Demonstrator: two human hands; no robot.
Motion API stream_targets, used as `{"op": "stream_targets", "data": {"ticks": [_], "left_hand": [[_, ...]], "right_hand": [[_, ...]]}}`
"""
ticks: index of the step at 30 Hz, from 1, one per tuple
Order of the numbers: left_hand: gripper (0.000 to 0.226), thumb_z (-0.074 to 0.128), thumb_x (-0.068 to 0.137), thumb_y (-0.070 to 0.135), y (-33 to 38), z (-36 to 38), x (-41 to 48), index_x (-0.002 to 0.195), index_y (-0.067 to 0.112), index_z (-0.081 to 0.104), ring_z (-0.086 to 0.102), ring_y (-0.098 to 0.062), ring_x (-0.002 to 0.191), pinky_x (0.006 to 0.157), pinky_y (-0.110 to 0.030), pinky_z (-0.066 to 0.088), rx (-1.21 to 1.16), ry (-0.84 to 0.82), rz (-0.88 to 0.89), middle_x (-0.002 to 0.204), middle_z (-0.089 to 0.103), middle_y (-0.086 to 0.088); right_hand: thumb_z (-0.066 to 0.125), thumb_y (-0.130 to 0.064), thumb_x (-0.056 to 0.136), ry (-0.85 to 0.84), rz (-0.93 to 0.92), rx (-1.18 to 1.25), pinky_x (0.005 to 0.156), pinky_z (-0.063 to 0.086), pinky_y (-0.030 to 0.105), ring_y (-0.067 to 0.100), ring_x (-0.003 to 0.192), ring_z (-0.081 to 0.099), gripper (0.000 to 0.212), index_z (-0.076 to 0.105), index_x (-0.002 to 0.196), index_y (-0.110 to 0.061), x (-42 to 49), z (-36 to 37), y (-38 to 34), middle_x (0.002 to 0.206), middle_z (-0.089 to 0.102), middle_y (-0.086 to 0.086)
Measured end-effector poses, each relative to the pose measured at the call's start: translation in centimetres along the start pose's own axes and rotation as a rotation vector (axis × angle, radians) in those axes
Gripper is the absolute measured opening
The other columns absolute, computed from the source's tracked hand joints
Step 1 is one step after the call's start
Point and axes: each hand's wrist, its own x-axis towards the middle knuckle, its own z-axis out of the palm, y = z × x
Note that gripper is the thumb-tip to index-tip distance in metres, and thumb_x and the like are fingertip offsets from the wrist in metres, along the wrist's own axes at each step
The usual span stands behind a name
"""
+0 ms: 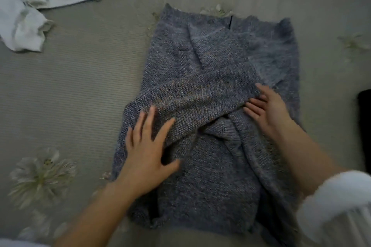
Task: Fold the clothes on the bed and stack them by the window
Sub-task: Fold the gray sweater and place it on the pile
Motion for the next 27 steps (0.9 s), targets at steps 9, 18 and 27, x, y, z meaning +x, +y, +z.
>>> {"op": "stream_targets", "data": {"ticks": [9,18,27], "left_hand": [[0.075,0.071,0.068,-0.008,-0.1,-1.0,-2.4,0.134,0.023,0.052,0.048,-0.023,0.073,0.059,-0.036,0.046,-0.072,0.177,-0.204,0.099,0.042,-0.003],[0.06,0.044,0.088,0.054,4.9,-0.2,-1.6,0.143,0.031,0.037,0.053,-0.015,0.106,0.081,-0.032,0.049,0.078,-0.194,-0.012,0.118,0.044,0.007],[0.064,0.01,0.091,0.068,1.7,4.6,2.1,0.146,0.045,-0.014,-0.031,-0.019,0.141,0.115,-0.053,-0.011,0.178,-0.041,-0.219,0.159,-0.02,0.002]], "right_hand": [[0.056,-0.02,0.084,0.167,-0.539,-0.214,0.065,0.041,0.031,0.015,0.072,0.05,0.014,0.048,0.073,-0.017,3.3,3.6,-6.5,0.077,0.054,0.001],[0.063,-0.034,0.085,0.291,-0.453,-0.944,0.116,0.022,0.047,0.03,0.142,0.024,0.081,0.02,0.149,-0.008,7.2,-2.2,-5.4,0.155,0.025,0.013],[0.015,-0.075,0.086,-0.248,-0.833,-1.718,0.112,-0.018,0.053,0.029,0.14,-0.031,0.072,-0.017,0.144,-0.049,3.0,0.7,5.7,0.156,-0.029,0.002]]}}
